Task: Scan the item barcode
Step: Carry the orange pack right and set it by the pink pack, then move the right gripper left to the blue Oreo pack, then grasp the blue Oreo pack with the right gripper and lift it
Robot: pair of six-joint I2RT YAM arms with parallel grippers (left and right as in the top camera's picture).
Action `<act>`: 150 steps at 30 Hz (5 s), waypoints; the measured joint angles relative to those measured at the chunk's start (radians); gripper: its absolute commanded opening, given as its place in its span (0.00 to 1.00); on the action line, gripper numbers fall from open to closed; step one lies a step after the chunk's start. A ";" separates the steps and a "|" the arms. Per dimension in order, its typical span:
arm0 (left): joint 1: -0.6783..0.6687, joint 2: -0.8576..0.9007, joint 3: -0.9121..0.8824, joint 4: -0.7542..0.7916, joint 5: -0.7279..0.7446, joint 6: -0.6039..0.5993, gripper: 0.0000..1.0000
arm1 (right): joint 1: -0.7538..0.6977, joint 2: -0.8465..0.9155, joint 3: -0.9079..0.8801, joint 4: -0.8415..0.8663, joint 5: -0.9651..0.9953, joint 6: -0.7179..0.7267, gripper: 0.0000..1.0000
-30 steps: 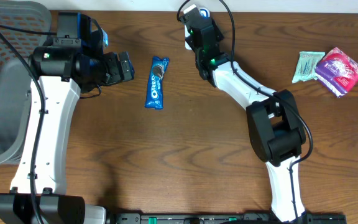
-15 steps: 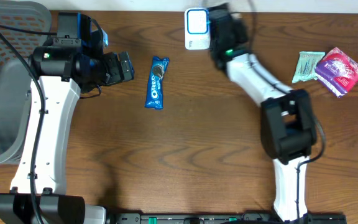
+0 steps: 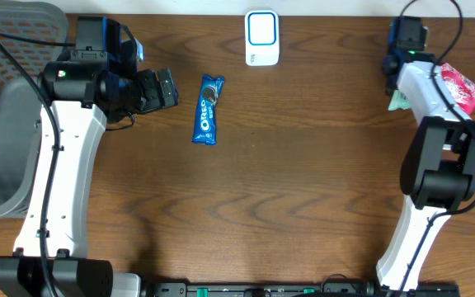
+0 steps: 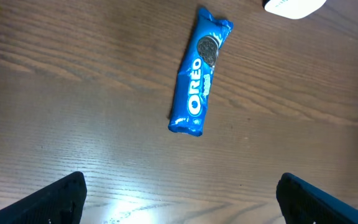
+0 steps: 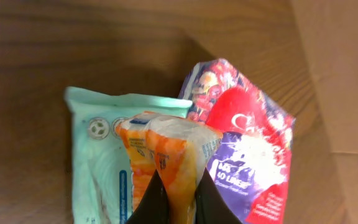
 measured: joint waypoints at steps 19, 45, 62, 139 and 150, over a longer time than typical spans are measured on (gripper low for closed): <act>0.000 0.000 0.000 0.000 0.000 0.000 0.98 | -0.178 0.000 0.000 -0.156 -0.074 0.029 0.68; 0.000 0.000 0.000 0.000 0.000 0.000 0.98 | -0.002 -0.361 0.010 -0.147 -1.049 0.115 0.99; 0.000 0.000 0.000 0.000 0.000 0.000 0.98 | 0.484 0.024 0.010 0.090 -1.326 0.451 0.96; 0.000 0.000 0.000 0.000 0.000 0.000 0.98 | 0.518 -0.224 0.013 -0.171 -1.133 0.784 0.02; 0.000 0.000 0.000 0.000 0.000 0.000 0.98 | 0.517 -0.221 -0.129 -0.287 -1.044 0.578 0.63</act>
